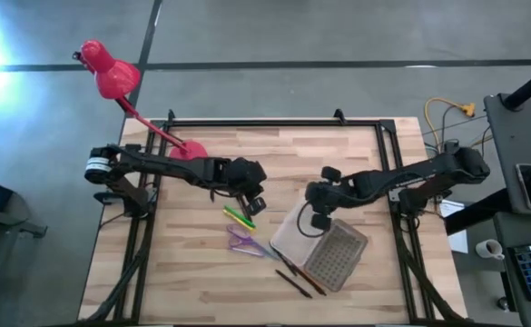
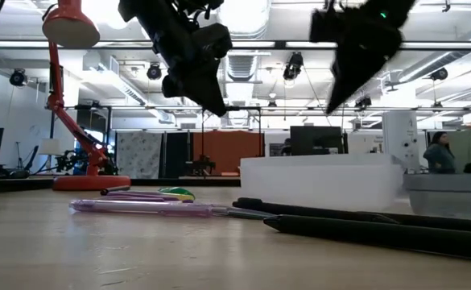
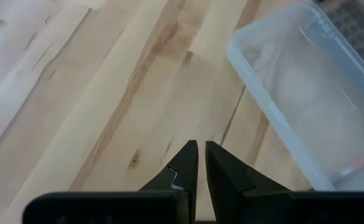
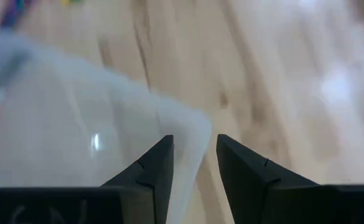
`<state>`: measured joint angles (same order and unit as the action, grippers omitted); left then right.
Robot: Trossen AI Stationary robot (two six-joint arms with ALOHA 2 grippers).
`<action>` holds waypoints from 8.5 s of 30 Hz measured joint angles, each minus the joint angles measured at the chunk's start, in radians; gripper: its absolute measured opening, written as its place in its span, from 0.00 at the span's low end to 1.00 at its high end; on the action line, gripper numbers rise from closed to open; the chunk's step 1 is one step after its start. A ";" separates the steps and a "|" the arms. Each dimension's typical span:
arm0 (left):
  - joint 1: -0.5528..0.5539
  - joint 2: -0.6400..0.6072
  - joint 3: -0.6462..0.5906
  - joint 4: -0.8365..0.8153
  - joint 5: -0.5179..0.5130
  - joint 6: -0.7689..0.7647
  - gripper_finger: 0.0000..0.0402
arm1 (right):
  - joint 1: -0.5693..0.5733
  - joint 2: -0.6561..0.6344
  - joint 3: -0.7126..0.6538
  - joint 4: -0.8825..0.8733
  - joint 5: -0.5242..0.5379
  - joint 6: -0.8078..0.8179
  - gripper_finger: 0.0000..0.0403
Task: Pick & place school supplies into a supply box
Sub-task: Prepare the supply box, then put the black pen into the supply box, then put the purple scissors into the supply box
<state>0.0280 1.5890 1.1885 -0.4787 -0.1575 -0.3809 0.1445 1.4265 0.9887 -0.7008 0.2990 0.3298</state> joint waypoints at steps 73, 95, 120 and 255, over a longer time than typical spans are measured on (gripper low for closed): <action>0.248 -0.142 -0.570 0.016 -0.189 -0.833 0.38 | -0.201 0.146 0.105 -0.160 0.125 0.375 0.67; 0.236 -0.006 -0.465 -0.029 -0.182 -0.629 0.04 | -0.162 0.132 0.101 -0.242 0.102 0.401 0.62; 0.118 -0.079 -0.042 0.055 -0.110 -0.536 0.03 | -0.162 0.132 0.098 -0.250 0.084 0.538 0.60; -0.355 0.073 -0.227 0.018 0.054 0.171 0.36 | 0.071 -0.148 -0.199 -0.140 0.146 0.610 0.58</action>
<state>-0.3265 1.6623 0.9620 -0.4608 -0.1032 -0.2095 0.2157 1.2785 0.7893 -0.8410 0.4454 0.9394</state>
